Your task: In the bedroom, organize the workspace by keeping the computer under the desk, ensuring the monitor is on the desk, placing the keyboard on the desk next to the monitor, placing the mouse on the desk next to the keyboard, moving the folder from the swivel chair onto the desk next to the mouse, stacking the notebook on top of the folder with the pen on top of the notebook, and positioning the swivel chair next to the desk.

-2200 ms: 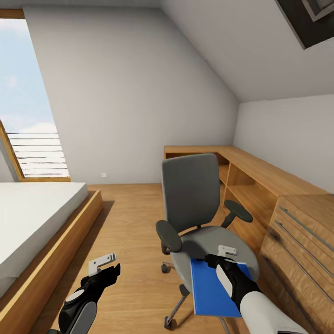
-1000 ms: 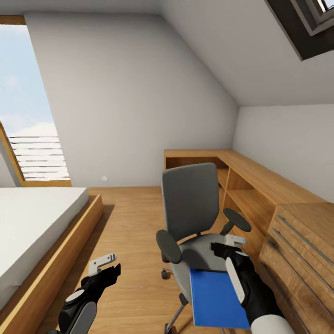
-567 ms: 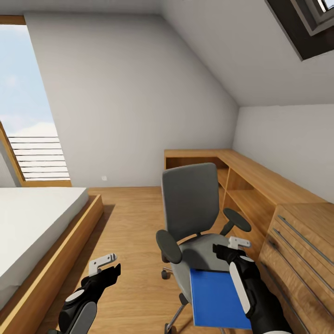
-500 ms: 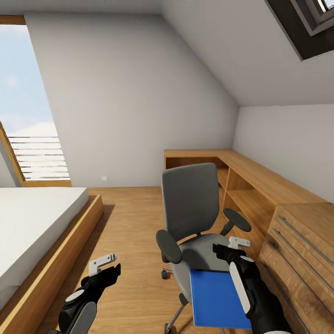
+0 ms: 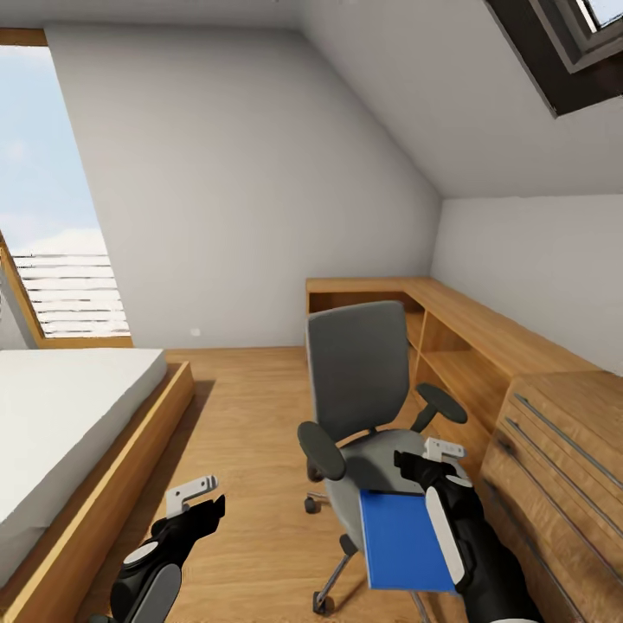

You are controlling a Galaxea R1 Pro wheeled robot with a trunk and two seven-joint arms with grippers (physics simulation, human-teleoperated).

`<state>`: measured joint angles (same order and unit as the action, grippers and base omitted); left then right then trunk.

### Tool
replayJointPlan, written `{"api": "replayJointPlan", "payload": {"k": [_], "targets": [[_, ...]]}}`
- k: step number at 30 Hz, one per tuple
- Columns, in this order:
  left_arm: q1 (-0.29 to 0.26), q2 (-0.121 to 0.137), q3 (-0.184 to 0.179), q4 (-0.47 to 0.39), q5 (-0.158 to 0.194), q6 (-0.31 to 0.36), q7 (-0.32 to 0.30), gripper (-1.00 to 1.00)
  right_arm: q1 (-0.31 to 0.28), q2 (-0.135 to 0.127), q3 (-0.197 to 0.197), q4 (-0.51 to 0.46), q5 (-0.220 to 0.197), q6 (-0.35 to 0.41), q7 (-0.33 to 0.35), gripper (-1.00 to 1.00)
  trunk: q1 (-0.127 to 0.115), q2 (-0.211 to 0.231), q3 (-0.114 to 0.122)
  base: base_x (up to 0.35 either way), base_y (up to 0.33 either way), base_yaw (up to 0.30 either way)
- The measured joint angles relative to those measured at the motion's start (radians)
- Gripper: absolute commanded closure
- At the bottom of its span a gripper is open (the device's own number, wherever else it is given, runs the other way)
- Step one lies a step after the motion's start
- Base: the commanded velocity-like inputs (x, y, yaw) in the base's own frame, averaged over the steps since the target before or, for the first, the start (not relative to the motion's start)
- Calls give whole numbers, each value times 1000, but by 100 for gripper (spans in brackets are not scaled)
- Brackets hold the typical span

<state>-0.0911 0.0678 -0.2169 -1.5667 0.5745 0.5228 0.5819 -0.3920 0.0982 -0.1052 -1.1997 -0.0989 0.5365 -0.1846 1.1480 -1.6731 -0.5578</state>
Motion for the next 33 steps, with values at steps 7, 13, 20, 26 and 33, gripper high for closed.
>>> {"api": "replayJointPlan", "payload": {"k": [7, 13, 20, 26, 33], "targets": [[0, -1, -3, 0, -4, -1, -1, -100, 0, 1, 1, 0, 0, 1, 0, -100, -1, 0, 0, 85, 296, -3], [0, -1, -2, 0, -2, -1, -2, -100, 0, 1, 0, 0, -1, 0, 0, -100, 0, 0, 0, 68, 85, -160], [0, -1, -2, 1, 0, 0, 0, -100, 0, -3, -2, 0, -47, 1, 1, -100, 0, 0, 0, 7, 8, -256], [0, -1, -2, 0, 0, 1, 0, -100, 0, -16, -9, 1, -165, 8, 2, -100, 0, 0, 0, 1, 1, -276], [0, -1, -2, 0, 0, 1, 1, -100, 1, -53, -81, 6, -317, 15, 5, -100, 0, 0, 0, 0, 0, -286]]}}
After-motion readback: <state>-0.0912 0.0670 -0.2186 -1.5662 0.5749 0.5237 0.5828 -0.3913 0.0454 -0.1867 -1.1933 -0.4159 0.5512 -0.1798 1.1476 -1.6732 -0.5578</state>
